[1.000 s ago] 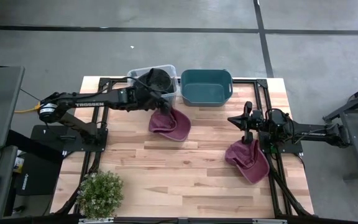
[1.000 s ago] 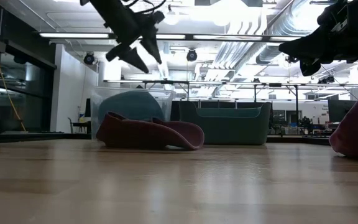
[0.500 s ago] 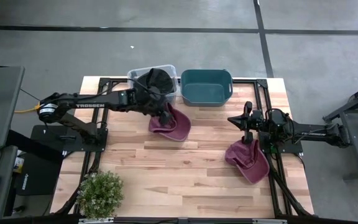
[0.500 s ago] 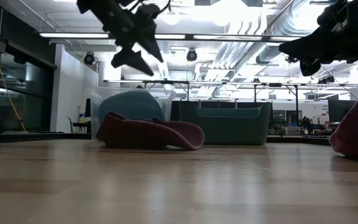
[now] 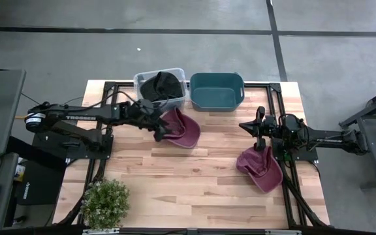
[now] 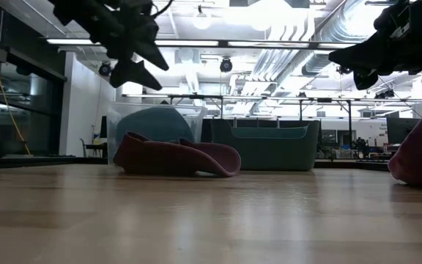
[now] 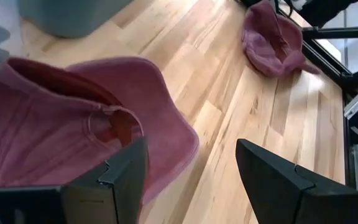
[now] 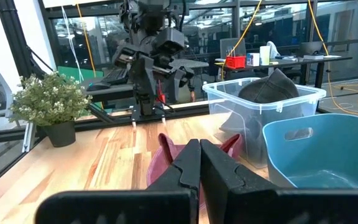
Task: Pick & Place hat
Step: Put the top red cap into the blue bin
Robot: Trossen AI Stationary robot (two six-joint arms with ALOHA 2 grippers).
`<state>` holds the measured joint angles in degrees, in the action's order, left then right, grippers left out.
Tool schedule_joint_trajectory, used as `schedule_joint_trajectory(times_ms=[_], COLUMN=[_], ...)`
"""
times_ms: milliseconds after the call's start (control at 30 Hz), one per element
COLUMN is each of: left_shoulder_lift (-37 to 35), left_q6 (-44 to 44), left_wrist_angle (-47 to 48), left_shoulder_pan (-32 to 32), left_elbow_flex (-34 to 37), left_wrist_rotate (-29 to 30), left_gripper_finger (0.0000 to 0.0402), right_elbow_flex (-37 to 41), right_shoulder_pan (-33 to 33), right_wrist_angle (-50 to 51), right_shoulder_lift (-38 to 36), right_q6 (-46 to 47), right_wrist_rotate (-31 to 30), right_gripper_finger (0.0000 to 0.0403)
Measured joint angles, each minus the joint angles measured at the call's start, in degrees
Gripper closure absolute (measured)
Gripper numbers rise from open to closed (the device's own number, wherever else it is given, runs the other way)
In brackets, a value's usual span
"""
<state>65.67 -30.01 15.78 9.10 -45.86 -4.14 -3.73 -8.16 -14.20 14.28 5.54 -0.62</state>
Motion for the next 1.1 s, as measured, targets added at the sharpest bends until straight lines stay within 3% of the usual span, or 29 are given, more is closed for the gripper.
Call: schedule_joint_trajectory(times_ms=[433,833,1100], left_shoulder_lift=[-5.13,-10.19,-11.84], left_q6=[0.13,4.98,8.19], left_wrist_angle=[0.94,1.15,0.6], left_shoulder_pan=[-9.36,-17.38,-20.38], left_elbow_flex=[7.63,15.44,20.37], left_wrist_rotate=[5.81,22.06,26.45], left_gripper_finger=[0.0173,0.0173,0.0173], right_elbow_flex=[0.01,-0.01,-0.01], right_shoulder_pan=[0.01,0.01,0.01], right_wrist_angle=[0.24,0.24,0.22], right_shoulder_lift=[0.0,0.0,0.0], right_q6=[-0.02,-0.02,-0.02], right_wrist_rotate=[0.0,-0.02,0.0], right_gripper_finger=[0.0402,0.0402,0.0402])
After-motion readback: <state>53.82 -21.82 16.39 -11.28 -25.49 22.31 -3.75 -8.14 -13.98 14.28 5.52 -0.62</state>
